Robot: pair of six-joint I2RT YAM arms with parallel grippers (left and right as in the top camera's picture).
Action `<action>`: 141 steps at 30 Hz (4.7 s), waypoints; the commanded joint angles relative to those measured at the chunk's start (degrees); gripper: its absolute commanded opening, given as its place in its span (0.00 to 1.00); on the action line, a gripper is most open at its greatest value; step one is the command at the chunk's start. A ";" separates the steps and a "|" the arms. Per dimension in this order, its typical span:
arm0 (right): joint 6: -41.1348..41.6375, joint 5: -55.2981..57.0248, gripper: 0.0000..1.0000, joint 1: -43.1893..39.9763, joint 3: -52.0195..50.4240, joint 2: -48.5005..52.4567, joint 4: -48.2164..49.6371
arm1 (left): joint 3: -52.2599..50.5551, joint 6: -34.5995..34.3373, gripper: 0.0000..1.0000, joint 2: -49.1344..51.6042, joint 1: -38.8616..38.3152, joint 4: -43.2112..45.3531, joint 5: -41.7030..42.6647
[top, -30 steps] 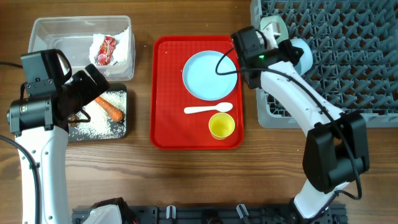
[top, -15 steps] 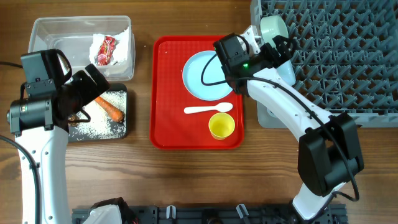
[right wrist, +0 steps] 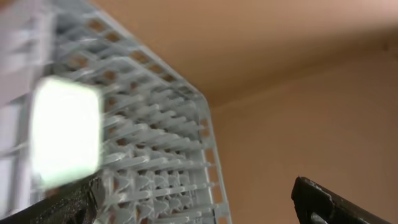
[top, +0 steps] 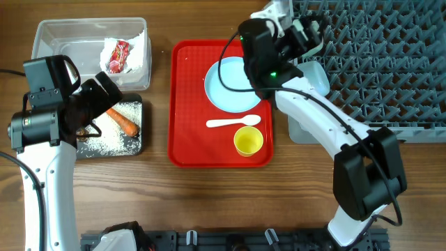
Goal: Sort waste into correct bins and load items into the dishwasher rack
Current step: 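Grasp the edge of the blue plate with the right gripper, then lift the blue plate into the rack and stand it upright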
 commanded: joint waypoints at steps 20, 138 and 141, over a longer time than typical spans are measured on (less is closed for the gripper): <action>45.72 -74.64 1.00 -2.80 1.36 -5.53 -33.38 | 0.46 -0.50 1.00 0.17 0.00 0.11 0.68; 8.61 -15.47 0.86 -28.94 11.45 7.08 -4.76 | 0.46 -0.52 1.00 0.17 0.00 0.13 0.68; 15.96 -13.29 1.00 -28.72 11.45 7.04 -4.79 | 0.46 -0.52 1.00 0.17 0.00 0.13 0.68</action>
